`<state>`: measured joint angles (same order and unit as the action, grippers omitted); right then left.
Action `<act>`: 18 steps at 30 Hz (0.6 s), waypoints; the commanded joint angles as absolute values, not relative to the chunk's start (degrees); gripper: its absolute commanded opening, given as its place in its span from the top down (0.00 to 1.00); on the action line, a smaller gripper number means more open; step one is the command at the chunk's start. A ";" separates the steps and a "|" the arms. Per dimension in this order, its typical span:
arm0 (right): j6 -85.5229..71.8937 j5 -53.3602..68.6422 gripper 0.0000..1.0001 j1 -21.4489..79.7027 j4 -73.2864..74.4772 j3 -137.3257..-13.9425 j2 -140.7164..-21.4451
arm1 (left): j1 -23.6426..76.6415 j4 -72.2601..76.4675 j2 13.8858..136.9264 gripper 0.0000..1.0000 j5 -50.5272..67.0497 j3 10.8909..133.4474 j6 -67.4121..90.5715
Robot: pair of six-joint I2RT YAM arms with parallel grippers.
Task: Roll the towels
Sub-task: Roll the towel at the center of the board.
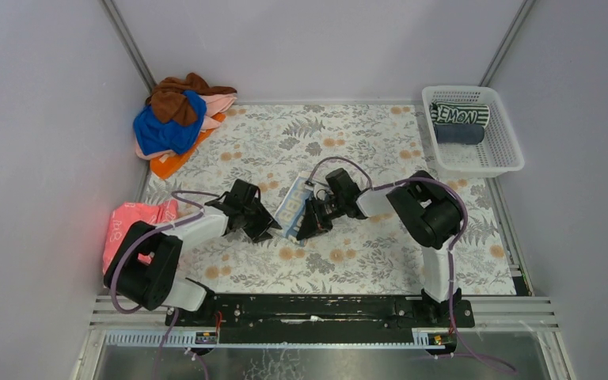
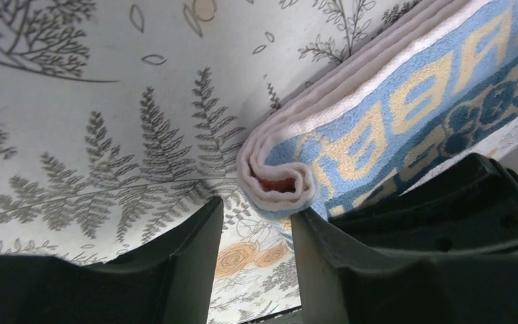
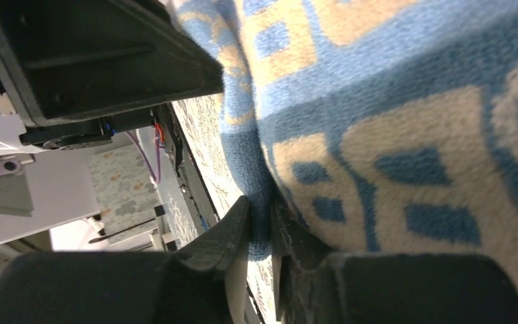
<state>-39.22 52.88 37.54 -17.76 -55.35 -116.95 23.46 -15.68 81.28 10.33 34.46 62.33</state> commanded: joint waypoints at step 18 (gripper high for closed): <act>-4.92 19.12 0.51 53.06 -1.35 -58.31 -96.79 | 22.81 -18.46 90.12 0.60 5.24 31.44 62.05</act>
